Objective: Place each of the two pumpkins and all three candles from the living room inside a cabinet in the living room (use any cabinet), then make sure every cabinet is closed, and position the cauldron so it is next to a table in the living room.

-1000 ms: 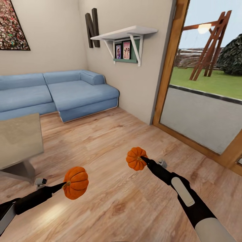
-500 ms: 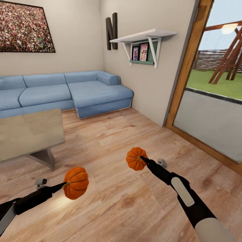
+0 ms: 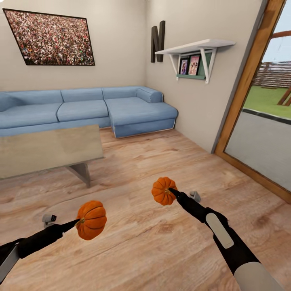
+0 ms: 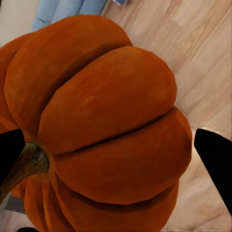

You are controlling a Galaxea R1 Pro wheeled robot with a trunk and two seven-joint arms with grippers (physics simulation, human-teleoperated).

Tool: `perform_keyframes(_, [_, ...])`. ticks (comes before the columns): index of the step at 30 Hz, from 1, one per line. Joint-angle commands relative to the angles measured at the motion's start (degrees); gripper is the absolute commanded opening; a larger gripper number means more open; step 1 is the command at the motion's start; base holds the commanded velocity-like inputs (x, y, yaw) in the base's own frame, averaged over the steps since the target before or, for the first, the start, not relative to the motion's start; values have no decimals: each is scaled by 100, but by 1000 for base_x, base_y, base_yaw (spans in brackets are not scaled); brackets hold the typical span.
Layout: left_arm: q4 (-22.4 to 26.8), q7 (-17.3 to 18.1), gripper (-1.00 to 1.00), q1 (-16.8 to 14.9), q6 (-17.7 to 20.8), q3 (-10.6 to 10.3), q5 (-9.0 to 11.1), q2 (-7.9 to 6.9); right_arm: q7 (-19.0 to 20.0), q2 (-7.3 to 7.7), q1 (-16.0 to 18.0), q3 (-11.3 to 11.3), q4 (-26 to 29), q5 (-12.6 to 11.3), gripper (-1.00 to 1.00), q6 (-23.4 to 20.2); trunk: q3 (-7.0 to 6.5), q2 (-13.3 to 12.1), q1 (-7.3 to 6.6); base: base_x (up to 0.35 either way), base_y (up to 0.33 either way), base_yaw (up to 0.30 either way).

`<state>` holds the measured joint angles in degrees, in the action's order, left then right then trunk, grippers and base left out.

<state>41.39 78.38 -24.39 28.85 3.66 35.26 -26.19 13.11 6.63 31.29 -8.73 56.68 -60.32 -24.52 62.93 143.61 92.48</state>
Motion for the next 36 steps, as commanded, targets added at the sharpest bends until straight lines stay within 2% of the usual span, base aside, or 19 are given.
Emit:
perform_keyframes(1, [1, 10, -100, -4, 59, 2, 24, 0, -1, 5, 2, -6, 5, -59, -100, -18, 0, 2, -5, -318, 112, 266])
perform_keyframes(8, [1, 10, -100, -4, 59, 1, 25, 0, -1, 2, 6, -6, 5, -59, -100, -18, -31, 2, -5, -236, 109, 266])
perform_keyframes(23, [-8, 19, -100, -4, 53, 5, 32, 0, -1, 5, 4, -4, 2, -59, -100, -18, -96, 2, -5, -12, 6, 266])
perform_keyframes(30, [-8, 18, -100, -4, 53, 3, 31, 0, 1, 5, 3, -6, 3, -59, -100, -18, -281, -7, -23, 0, 0, 263])
perform_keyframes(36, [-39, 11, -100, -4, 55, 10, 28, 0, 0, 5, 2, -6, 11, -51, -100, -24, -420, -15, -39, 0, 0, 67])
